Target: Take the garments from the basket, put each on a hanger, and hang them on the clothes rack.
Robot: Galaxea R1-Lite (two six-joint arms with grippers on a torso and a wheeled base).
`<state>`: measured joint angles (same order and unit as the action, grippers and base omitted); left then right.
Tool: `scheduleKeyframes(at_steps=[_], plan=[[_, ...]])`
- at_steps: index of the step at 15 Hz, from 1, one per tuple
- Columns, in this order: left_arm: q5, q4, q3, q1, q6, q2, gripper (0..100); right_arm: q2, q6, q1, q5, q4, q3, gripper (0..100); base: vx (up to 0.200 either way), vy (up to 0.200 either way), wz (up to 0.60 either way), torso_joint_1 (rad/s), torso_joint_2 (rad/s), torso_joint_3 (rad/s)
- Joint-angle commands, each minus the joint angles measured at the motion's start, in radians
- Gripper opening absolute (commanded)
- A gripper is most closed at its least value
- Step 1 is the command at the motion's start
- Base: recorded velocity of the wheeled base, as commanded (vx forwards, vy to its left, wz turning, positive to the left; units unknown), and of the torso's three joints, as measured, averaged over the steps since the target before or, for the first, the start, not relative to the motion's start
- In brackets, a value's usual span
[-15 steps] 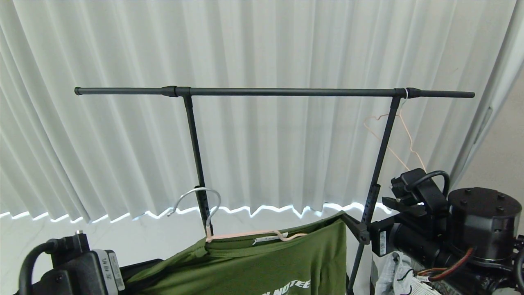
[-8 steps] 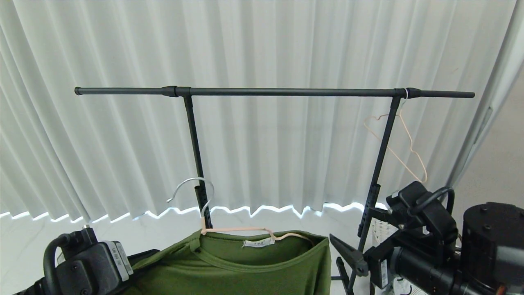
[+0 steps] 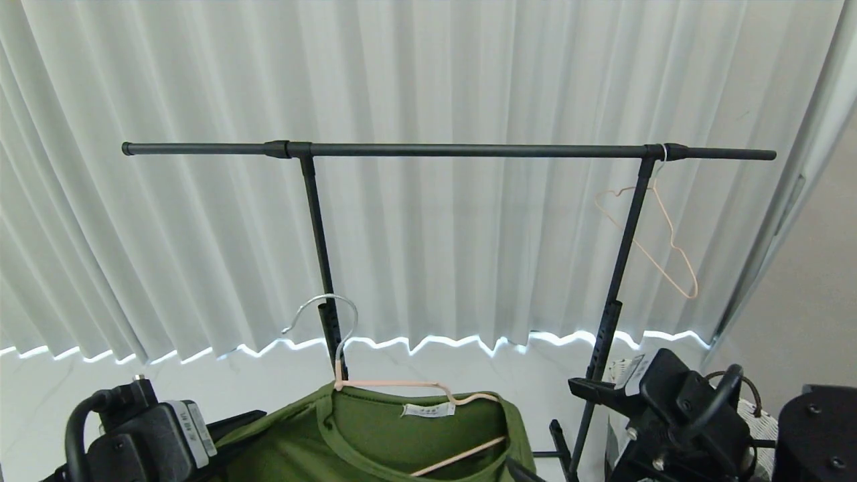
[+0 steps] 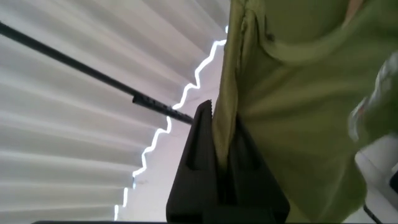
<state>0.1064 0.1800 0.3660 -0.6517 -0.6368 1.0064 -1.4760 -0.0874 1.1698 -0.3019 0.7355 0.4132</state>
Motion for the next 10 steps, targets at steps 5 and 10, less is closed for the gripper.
scheduleKeyframes(at_steps=[5,10], plan=[[-0.114,0.001,0.005,-0.006,0.005,-0.077,0,0.059,0.043,0.007,0.196,-0.11,0.039,100,0.0,0.0,0.0,0.0,0.0,0.0],[-0.346,0.001,0.022,-0.008,0.005,-0.134,0,-0.053,0.192,-0.053,0.497,-0.22,0.196,100,0.0,0.0,0.0,0.0,0.0,0.0]])
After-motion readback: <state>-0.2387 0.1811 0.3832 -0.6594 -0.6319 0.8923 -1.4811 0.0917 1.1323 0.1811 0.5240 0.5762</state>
